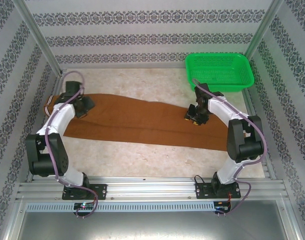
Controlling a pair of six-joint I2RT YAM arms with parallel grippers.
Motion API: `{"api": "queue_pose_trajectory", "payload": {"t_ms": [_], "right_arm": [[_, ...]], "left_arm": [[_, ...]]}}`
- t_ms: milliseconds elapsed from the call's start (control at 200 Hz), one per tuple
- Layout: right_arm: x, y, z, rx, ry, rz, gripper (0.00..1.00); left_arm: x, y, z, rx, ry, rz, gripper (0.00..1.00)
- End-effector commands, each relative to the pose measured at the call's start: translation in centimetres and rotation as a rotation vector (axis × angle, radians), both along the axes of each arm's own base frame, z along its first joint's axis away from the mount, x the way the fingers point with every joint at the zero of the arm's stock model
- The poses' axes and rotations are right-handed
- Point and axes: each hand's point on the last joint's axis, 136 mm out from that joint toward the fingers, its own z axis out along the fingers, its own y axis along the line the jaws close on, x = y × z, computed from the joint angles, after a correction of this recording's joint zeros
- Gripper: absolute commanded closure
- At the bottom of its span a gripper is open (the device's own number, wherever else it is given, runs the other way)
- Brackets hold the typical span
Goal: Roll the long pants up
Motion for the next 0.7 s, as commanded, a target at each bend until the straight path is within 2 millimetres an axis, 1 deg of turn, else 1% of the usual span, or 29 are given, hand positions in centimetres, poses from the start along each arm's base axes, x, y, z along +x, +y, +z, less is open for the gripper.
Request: {"api": "queue_pose_trajectory", "payload": {"t_ms": [0, 85, 195, 305, 395, 530, 585, 694], "right_arm": [[0.1, 0.7, -1.3, 0.04, 0.031, 0.018, 0.58], [0.4, 1.0, -1.7, 0.057, 0.035, 0.022, 0.58], [0.9, 1.3, -1.8, 0.068, 0.03, 0.025, 0.58], [1.0, 1.4, -2.0, 0.072, 0.039, 0.03, 0.58], [1.0, 1.1, -1.7, 0.066, 0.036, 0.028, 0.58], [0.7, -0.4, -0.6, 0.042, 0.008, -0.001, 0.58], [0.5, -1.2, 0.0, 0.041, -0.001, -0.018, 0.58], [0.1, -2.2, 1.0, 0.028, -0.021, -0.027, 0.57]], "left_arm": [[-0.1, 3.3, 0.4, -0.031, -0.07, 0.182, 0.39], [0.3, 4.9, 1.3, -0.024, -0.127, 0.268, 0.39], [1.1, 6.1, 2.2, 0.014, -0.169, 0.324, 0.38], [2.1, 7.4, 1.8, 0.033, -0.122, 0.344, 0.38], [2.3, 8.4, 0.9, 0.031, -0.081, 0.36, 0.38], [1.7, 9.4, 0.1, 0.029, -0.045, 0.376, 0.38], [1.3, 9.3, -0.2, 0.006, -0.036, 0.362, 0.38], [-0.2, 8.8, -0.6, 0.011, -0.008, 0.349, 0.37]]}}
